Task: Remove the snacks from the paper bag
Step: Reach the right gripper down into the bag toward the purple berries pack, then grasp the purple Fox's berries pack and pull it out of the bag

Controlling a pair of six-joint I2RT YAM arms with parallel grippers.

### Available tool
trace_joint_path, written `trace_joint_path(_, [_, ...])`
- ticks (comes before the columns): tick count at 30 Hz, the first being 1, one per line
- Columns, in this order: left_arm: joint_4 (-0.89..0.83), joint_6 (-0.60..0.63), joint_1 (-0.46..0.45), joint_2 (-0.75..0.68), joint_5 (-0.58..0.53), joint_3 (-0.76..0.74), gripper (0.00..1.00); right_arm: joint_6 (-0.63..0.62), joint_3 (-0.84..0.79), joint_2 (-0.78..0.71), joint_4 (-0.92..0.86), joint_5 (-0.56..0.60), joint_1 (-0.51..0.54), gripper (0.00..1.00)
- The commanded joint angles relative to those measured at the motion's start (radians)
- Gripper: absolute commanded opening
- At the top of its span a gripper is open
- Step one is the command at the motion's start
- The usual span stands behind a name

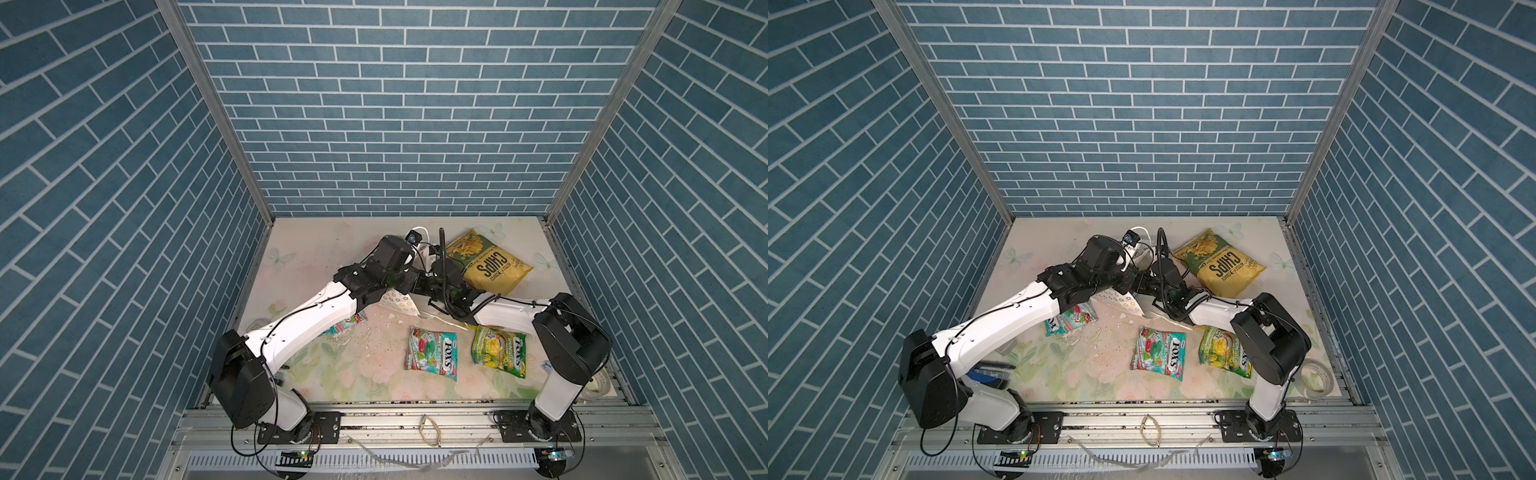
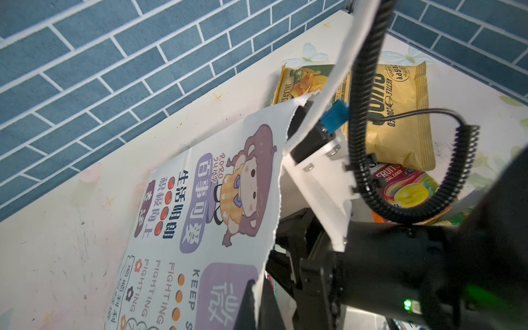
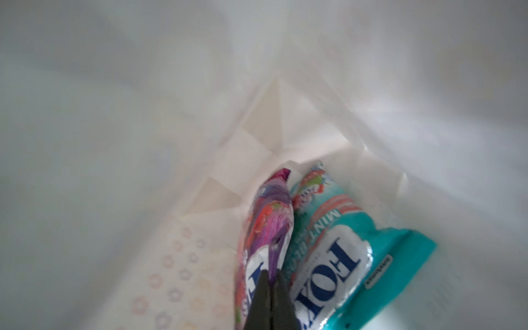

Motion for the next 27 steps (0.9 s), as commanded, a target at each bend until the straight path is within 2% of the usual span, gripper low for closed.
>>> trace_joint_path(1, [-0.027, -0.006, 0.002, -0.002, -0.032, 0.019, 0.0, 0.054, -0.029, -0.064, 0.127, -0.067, -0.014, 0.0])
trace_joint_path(12, [-0.012, 0.011, 0.005, -0.023, -0.004, 0.011, 0.0, 0.027, -0.117, -0.227, 0.087, -0.063, -0.039, 0.0])
trace_joint_path(27, [-0.028, -0.001, 0.005, -0.022, 0.019, 0.02, 0.0, -0.089, -0.125, -0.413, -0.12, -0.136, -0.072, 0.0])
